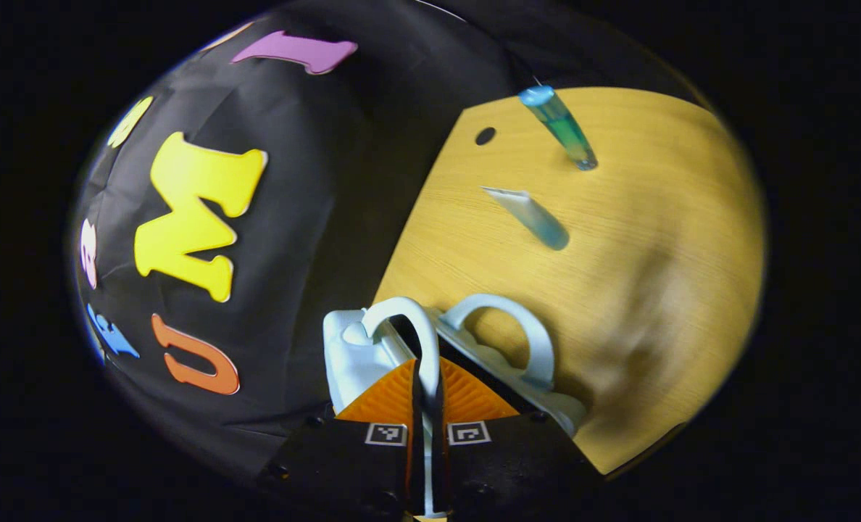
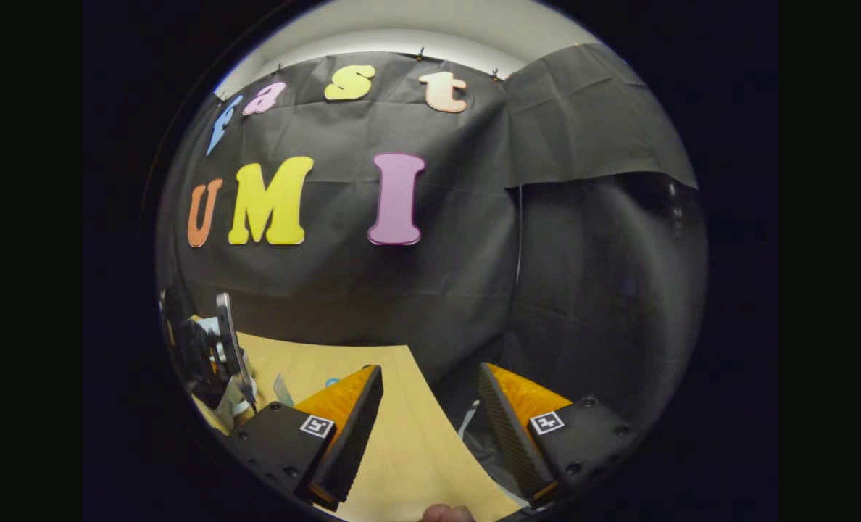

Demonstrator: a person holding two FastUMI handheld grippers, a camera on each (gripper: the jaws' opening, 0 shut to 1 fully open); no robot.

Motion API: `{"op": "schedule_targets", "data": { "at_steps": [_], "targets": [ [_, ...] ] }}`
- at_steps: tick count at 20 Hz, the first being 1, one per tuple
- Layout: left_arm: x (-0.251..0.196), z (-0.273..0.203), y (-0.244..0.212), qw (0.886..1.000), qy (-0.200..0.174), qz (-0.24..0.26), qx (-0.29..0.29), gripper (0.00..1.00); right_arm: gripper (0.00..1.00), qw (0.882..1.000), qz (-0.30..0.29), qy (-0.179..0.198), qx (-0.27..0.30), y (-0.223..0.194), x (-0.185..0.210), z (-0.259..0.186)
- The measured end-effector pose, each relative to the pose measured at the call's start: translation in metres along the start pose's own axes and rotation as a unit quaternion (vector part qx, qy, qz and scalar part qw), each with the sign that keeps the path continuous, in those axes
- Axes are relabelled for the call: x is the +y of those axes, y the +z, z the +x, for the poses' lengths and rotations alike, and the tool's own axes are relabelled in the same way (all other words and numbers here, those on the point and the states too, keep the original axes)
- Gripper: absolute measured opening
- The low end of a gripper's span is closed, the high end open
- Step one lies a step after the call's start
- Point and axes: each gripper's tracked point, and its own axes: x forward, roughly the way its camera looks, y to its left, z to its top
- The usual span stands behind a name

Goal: First open the suitcase, pack the skin care products into it, and then close the suitcase.

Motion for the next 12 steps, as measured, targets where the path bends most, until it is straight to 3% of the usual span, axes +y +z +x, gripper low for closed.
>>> {"op": "schedule_targets", "data": {
  "at_steps": [3, 5, 9, 12],
  "targets": [
    [0.062, -0.025, -0.017, 0.996, 0.055, -0.062, -0.038, 0.05, 0.79, 1.000, -0.011, 0.026, -0.010, 0.014, 0.028, -0.001],
    [0.097, -0.035, -0.036, 0.987, 0.070, -0.127, -0.066, 0.04, 0.79, 0.999, -0.019, 0.044, -0.015, 0.023, 0.049, -0.001],
    [0.167, -0.051, -0.099, 0.964, 0.120, -0.211, -0.110, 0.04, 0.78, 0.996, -0.033, 0.082, -0.010, 0.032, 0.097, -0.003],
    [0.198, -0.047, -0.165, 0.939, 0.148, -0.283, -0.124, 0.04, 0.79, 0.993, -0.052, 0.105, -0.016, 0.042, 0.133, -0.008]
  ]
}}
